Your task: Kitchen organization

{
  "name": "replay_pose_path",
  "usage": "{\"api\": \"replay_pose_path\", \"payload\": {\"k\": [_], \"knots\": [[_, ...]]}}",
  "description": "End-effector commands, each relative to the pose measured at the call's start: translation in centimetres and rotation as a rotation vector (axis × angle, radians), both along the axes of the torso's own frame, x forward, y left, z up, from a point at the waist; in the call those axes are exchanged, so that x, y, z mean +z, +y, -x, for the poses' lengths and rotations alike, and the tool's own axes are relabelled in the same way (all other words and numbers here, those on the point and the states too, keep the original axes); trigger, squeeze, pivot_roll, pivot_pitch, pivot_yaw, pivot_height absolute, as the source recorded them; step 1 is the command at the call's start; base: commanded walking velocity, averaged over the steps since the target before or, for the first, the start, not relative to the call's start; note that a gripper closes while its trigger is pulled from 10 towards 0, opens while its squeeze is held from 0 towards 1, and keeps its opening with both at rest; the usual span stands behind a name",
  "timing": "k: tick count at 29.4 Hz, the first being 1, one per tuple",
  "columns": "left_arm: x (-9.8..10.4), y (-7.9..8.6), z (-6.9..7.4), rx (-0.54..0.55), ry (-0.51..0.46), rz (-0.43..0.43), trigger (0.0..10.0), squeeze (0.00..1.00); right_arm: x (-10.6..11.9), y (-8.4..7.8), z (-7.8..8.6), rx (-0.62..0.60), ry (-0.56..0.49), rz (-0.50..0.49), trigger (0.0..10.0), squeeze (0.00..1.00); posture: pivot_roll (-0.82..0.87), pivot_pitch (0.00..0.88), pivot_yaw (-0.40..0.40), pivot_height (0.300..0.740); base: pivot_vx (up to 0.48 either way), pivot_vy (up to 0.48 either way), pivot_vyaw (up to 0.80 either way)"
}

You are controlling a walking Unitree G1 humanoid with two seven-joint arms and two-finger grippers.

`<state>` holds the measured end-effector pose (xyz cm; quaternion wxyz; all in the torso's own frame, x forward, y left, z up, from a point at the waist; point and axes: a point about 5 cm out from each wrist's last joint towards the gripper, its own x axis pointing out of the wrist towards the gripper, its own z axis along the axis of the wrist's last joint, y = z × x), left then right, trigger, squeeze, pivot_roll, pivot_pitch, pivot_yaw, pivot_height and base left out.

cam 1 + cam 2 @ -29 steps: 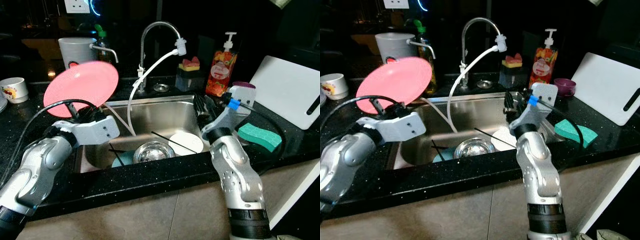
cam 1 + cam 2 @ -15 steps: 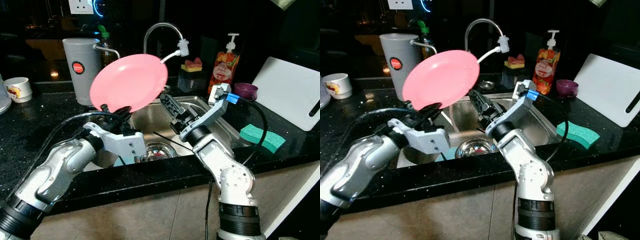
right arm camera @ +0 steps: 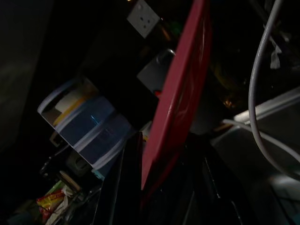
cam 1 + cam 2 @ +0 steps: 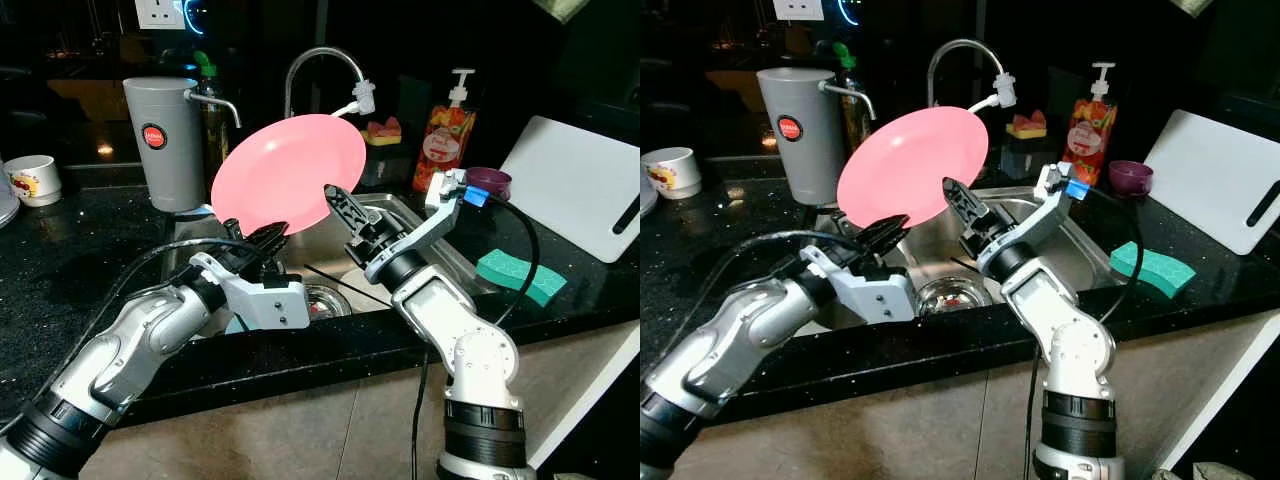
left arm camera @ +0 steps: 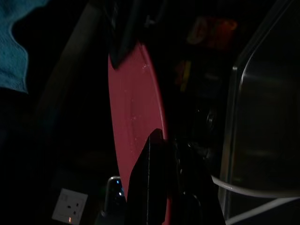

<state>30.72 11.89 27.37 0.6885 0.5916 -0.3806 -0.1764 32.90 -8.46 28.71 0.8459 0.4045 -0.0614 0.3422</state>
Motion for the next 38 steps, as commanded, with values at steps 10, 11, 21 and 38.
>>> {"api": "replay_pose_path", "payload": {"k": [10, 11, 21, 38], "knots": [[-2.4, -1.5, 0.8, -0.111, 0.022, -0.103, 10.0, 0.00, -1.2, 0.1, -1.4, -0.038, 0.127, 0.032, 4.9, 0.00, 0.14, 0.025, -0.077, 0.740, 0.000, 0.000, 0.00], [-2.6, -1.5, 0.8, -0.115, 0.026, -0.112, 10.0, 0.00, -1.4, 0.0, -1.6, -0.047, 0.141, 0.029, 0.9, 0.00, 0.14, 0.025, -0.077, 0.740, 0.000, 0.000, 0.00], [-3.6, -1.1, 0.2, -0.073, 0.048, -0.116, 10.0, 0.00, -2.2, -0.1, -2.0, -0.063, 0.193, 0.010, 0.0, 0.00, 0.14, 0.023, -0.076, 0.740, 0.000, 0.000, 0.00], [-4.6, -0.5, 1.1, -0.145, 0.644, 0.451, 10.0, 0.00, -4.5, -2.8, -5.0, -0.262, 0.270, -0.058, 10.0, 0.00, 0.15, 0.035, -0.063, 0.740, 0.000, 0.000, 0.00]]}}
